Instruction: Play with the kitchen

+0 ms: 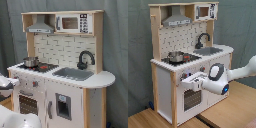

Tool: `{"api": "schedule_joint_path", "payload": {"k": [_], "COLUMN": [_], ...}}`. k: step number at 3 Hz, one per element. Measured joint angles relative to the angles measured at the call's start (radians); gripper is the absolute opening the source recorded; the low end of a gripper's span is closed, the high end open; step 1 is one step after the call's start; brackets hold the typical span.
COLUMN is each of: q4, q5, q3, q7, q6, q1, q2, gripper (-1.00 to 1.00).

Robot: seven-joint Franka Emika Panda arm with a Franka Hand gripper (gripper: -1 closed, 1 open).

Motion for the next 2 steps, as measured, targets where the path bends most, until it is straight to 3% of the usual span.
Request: {"api": "schedule_joint_path", "payload": {"k": [1, 2], "q4": [0.032, 0.050], "q5": [0.000, 0.000], "q3": [0.042, 0.056], "q7": [0.047, 0.044], "q6": [0.002, -0.004], "q1": [-0.071, -0.088], "q2": [0.000, 0.000], "gripper": [1.00, 1.00]}}
